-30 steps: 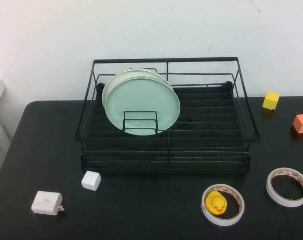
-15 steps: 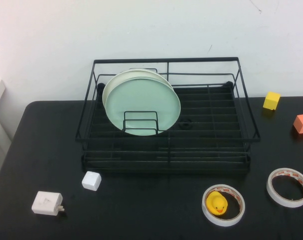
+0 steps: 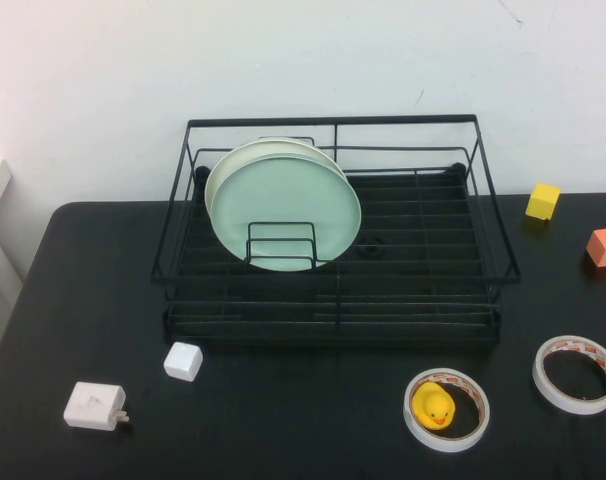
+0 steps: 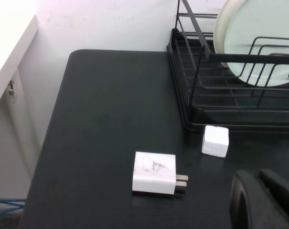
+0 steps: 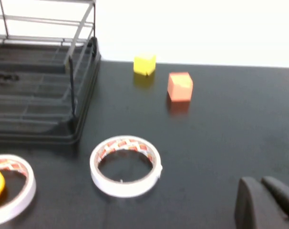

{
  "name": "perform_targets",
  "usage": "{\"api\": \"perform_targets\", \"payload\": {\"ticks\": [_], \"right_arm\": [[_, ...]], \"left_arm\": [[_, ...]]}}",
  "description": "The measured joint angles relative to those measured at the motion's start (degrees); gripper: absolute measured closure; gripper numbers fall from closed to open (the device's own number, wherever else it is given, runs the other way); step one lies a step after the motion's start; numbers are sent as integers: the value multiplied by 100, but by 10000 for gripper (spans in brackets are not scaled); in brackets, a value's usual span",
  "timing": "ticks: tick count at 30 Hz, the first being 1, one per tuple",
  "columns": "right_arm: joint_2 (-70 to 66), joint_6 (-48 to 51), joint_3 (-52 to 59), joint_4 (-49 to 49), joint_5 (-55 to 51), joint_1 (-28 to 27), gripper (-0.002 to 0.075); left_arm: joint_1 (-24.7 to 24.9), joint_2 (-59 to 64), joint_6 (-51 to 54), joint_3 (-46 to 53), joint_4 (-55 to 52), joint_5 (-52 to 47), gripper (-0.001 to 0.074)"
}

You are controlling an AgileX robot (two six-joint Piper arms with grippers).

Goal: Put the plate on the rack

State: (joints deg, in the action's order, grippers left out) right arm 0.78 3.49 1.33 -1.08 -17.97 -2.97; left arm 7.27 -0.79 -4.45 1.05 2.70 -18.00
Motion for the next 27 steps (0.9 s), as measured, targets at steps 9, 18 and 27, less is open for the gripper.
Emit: {"api": "perform_targets", "payload": {"ticks": [9,18,27], "right_arm": [[0,9,-23,-200,-198,0,728],[0,-80,-33,-213,-207,0,728],[0,-93,-33,-222,-219,24,728]], "left_arm": [[0,0,0,0,0,0,736],[0,0,0,0,0,0,737],[0,0,-39,0,0,0,736]]}}
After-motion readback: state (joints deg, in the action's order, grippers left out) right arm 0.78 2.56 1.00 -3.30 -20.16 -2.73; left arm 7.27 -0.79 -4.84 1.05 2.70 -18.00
